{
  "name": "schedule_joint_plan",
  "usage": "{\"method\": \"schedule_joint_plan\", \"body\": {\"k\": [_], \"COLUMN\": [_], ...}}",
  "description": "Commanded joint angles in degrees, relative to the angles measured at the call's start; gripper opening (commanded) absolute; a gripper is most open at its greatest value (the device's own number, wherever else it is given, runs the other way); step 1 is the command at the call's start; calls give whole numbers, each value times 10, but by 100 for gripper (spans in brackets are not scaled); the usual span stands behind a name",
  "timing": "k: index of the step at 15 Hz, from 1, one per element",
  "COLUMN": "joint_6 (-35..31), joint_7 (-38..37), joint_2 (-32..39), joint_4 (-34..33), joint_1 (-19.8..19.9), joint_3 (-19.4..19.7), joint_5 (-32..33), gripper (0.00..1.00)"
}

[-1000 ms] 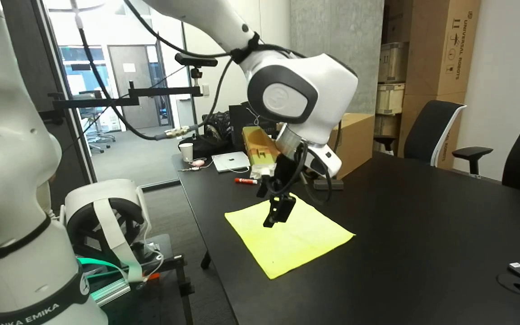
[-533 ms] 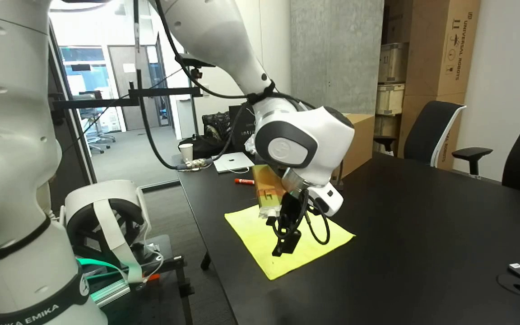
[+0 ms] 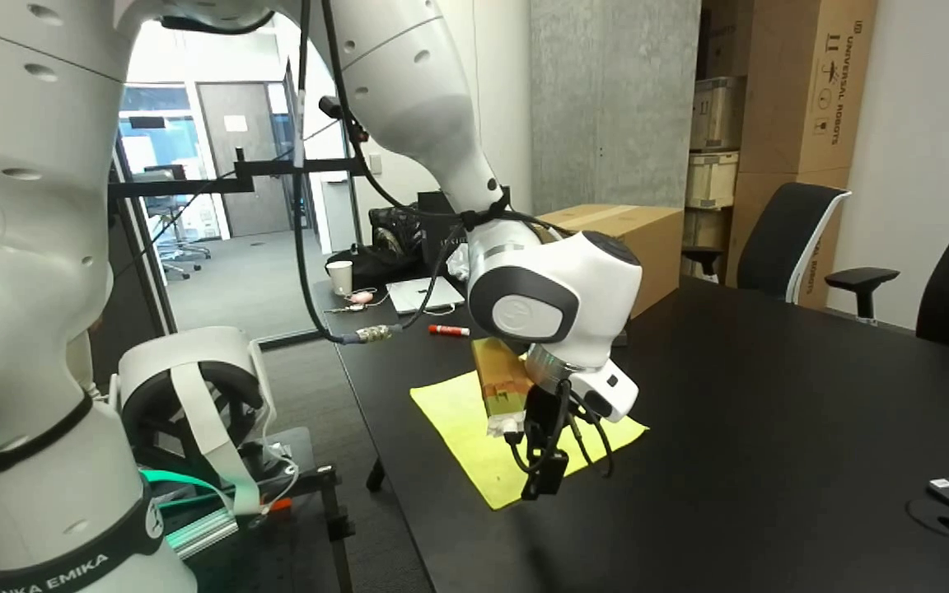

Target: Fold the towel

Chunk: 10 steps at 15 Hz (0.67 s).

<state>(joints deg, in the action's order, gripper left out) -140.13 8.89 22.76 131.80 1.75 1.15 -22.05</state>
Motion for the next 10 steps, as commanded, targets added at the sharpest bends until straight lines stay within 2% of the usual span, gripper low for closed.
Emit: {"method": "schedule_joint_plan", "body": {"k": [1,10], "joint_6": [-44,-83], "joint_7": [-6,2], "joint_2": [2,19], "joint_4": [2,10], "joint_1": [11,16], "joint_3": [-22,-59], "joint_5": [6,1], "gripper": [100,100]}}
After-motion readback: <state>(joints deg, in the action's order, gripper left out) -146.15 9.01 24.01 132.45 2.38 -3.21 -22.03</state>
